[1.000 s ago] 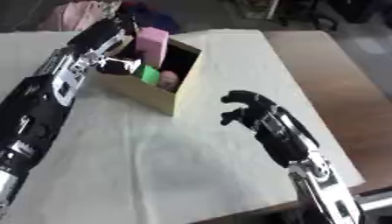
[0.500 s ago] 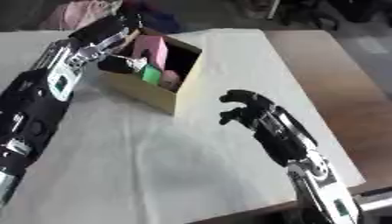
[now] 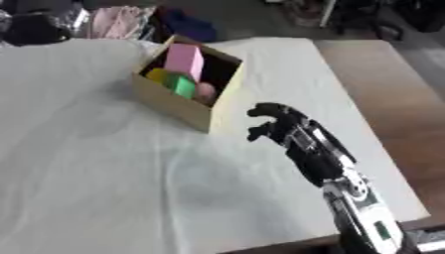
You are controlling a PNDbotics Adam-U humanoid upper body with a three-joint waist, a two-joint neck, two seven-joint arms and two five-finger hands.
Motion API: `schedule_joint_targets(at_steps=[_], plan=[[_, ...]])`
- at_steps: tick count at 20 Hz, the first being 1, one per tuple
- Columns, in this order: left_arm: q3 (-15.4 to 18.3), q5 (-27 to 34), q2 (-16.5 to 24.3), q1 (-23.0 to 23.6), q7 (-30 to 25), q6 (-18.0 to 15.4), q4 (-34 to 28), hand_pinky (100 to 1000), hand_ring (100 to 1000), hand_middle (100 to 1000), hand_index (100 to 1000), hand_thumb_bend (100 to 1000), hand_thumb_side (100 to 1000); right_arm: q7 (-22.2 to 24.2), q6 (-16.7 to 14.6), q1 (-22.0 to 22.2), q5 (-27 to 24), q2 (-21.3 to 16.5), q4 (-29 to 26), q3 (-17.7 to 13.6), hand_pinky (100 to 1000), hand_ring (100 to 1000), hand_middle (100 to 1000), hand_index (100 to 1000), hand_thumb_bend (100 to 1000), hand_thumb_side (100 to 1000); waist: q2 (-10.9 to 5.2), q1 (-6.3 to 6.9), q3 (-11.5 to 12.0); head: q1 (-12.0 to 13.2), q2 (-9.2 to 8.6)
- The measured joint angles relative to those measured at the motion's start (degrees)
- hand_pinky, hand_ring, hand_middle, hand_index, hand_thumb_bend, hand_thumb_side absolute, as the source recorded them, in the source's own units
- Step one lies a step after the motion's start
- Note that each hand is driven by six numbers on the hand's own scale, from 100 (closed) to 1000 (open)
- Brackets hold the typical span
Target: Pick up objects on the table and place them in the box.
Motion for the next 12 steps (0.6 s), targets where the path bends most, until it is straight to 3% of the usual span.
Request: schedule_joint_targets(at_steps=[3,7,12], plan=[[3.59,6.11,2.32,6.15,2.11,2.31,-7.87,781,672,737,797,100,504,-0.47,-0.07,0.48,0.17,-0.74,0.01,-0.37,843,631,789,850,100,702,-0.49,0.39,1.49,-0.03,0.03],[7.01,10.22,2.14,13.78,2.97,4.08,-14.5,785,671,736,789,100,515,-1.25,-0.29,1.29,0.19,-1.92,0.08,-1.0,842,630,788,852,100,698,-1.42,0.71,3.53,-0.38,0.88],[9.55,12.38,-3.35,21.25,1.11,5.87,-17.55,780,655,722,773,100,539,-2.72,-0.77,2.1,0.23,-3.28,0.09,-2.16,842,629,787,853,100,695,-1.77,0.71,6.11,-0.8,2.09]])
